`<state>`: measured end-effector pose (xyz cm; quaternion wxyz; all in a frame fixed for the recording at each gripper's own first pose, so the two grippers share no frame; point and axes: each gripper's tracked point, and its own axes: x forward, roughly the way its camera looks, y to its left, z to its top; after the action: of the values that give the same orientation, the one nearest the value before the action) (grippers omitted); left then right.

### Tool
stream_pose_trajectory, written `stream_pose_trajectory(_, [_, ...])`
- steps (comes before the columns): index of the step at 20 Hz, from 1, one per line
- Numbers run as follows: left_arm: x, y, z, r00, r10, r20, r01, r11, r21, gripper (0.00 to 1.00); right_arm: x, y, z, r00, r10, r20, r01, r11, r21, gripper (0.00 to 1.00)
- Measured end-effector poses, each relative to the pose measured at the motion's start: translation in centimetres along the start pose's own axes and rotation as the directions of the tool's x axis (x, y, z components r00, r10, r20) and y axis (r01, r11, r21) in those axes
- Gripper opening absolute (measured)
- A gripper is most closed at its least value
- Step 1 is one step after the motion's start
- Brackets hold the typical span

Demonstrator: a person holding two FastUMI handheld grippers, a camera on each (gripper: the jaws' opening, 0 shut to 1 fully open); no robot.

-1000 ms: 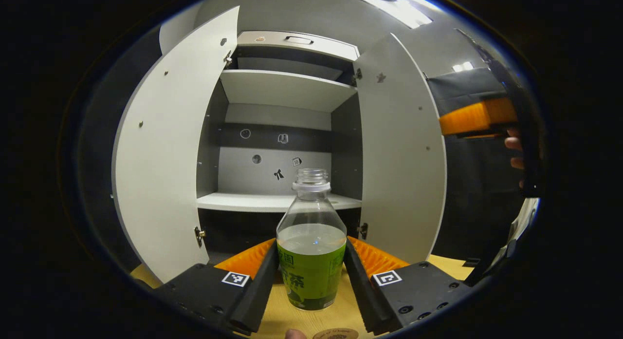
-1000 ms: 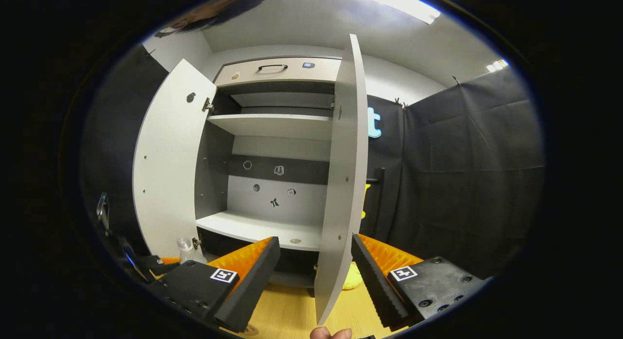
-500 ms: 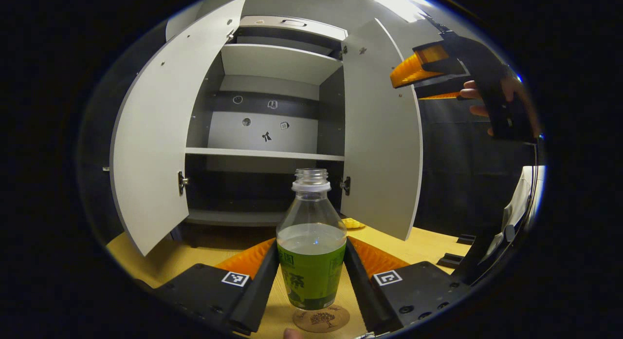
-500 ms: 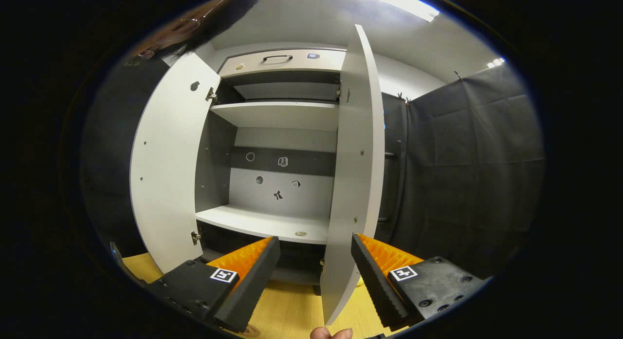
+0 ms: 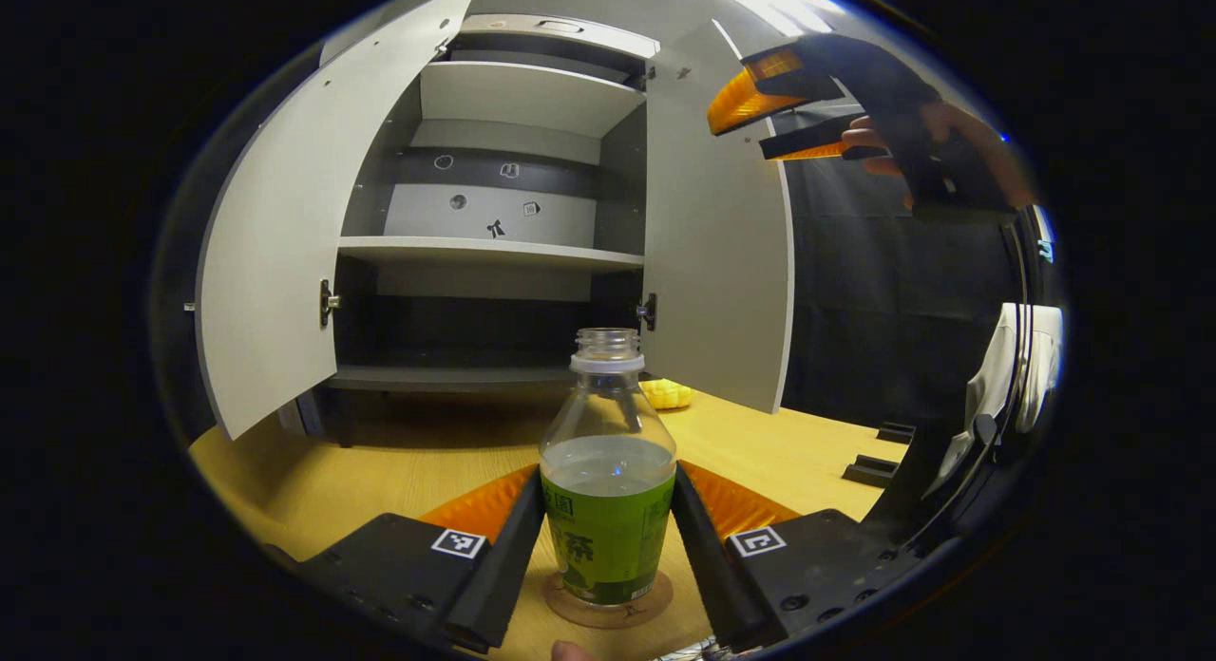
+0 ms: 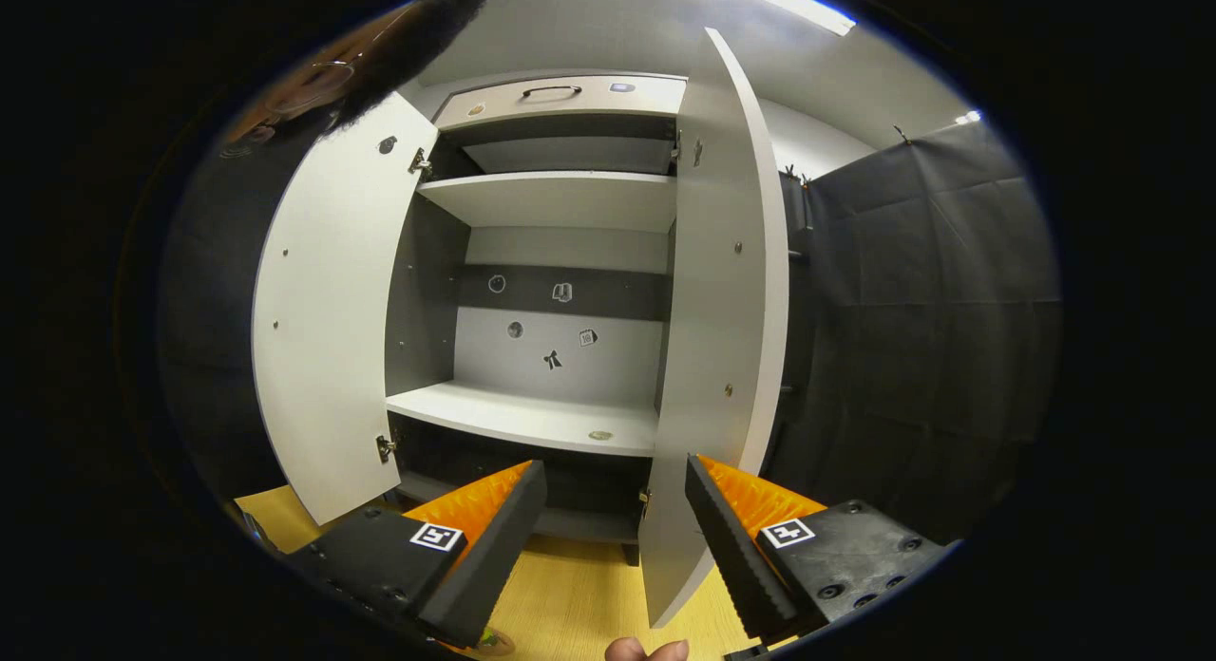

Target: Grasp the bottle in the cabinet with the left hand and place it on the coaster, then close the right door with the right hand and the left door with the left hand.

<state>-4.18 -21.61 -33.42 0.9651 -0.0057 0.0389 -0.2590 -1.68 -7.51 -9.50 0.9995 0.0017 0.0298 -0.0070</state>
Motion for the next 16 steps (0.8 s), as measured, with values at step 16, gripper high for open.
stream_pose_trajectory(16, [-6.6, 0.8, 1.6, 0.992, 0.032, -0.119, -0.032, 0.999, 0.001, 0.96, -2.3, -3.0, 1.2, 0.998, -0.049, -0.029, 0.05, 0.998, 0.038, 0.98])
